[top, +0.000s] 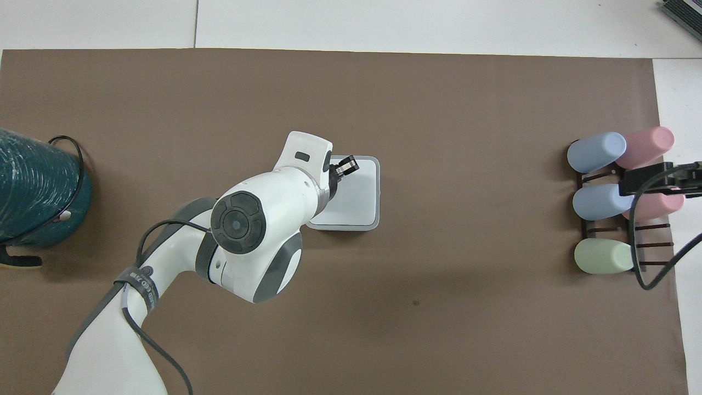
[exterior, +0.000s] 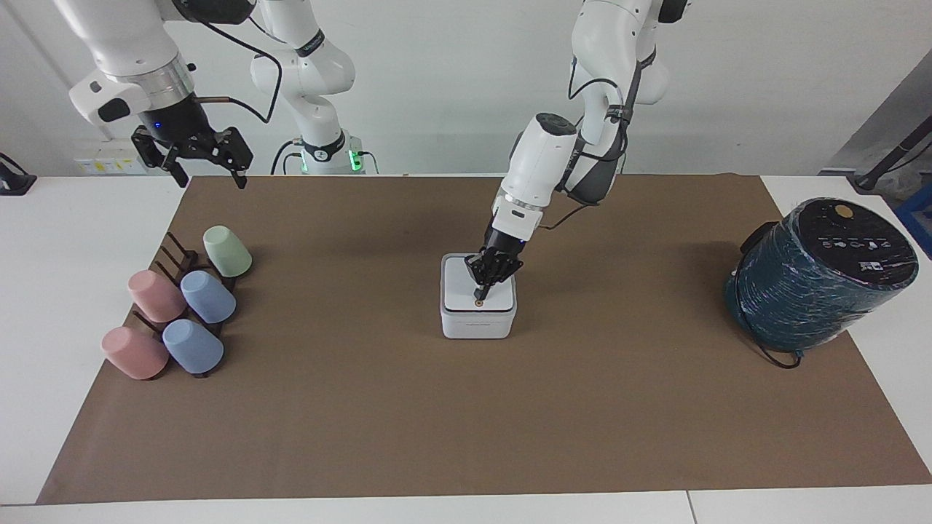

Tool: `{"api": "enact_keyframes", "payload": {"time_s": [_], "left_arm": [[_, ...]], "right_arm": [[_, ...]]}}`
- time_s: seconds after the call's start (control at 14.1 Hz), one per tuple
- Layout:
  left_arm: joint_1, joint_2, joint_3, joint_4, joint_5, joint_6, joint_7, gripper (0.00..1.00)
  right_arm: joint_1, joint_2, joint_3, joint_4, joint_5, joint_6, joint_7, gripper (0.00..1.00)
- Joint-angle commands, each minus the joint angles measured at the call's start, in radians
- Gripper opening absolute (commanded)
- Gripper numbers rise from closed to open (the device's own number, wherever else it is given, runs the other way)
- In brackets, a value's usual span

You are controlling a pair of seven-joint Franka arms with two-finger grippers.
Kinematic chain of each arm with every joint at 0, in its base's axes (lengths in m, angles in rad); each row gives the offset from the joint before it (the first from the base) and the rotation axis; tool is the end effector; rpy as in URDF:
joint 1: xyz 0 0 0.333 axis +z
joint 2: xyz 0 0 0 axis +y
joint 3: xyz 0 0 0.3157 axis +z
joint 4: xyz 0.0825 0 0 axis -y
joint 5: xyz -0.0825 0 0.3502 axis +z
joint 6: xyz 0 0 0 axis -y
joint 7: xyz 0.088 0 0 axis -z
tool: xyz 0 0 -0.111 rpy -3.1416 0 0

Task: Close trash can lid
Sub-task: 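Press the lid down onto the can with the left gripper, then lift the left gripper off the closed lid and draw back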

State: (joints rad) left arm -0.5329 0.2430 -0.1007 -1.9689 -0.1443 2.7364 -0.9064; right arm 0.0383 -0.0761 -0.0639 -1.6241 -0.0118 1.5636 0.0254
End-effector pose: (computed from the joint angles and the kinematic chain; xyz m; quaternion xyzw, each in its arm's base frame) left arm 0.5031 -0.3580 0.4245 0.9452 0.1914 0.1467 0.2201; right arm 0.4960 -0.0154 0.6348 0.9996 -0.0255 0.0077 0.0035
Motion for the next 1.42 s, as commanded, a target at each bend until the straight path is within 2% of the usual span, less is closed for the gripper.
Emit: {"api": "enact_keyframes", "payload": {"time_s": [0.0, 0.5, 0.78, 0.92, 1.35], "left_arm": [[0.013, 0.022, -0.004, 0.008, -0.015, 0.02, 0.007, 0.0], [0.01, 0.076, -0.004, 0.008, -0.014, 0.081, 0.008, 0.0], [0.004, 0.082, -0.004, 0.047, -0.014, 0.052, -0.003, 0.0], [0.004, 0.075, -0.002, 0.07, -0.014, 0.002, -0.003, 0.0], [0.016, 0.05, 0.007, 0.228, -0.004, -0.308, 0.0, 0.0]], "right_arm": [[0.005, -0.021, -0.002, -0.02, 0.006, -0.008, 0.011, 1.0], [0.005, -0.021, -0.002, -0.02, 0.006, -0.008, 0.011, 1.0], [0.005, -0.021, -0.002, -0.02, 0.006, -0.007, 0.011, 1.0], [0.005, -0.021, -0.002, -0.02, 0.006, -0.008, 0.011, 1.0], [0.003, -0.021, -0.002, -0.02, 0.006, -0.007, 0.011, 1.0]]}}
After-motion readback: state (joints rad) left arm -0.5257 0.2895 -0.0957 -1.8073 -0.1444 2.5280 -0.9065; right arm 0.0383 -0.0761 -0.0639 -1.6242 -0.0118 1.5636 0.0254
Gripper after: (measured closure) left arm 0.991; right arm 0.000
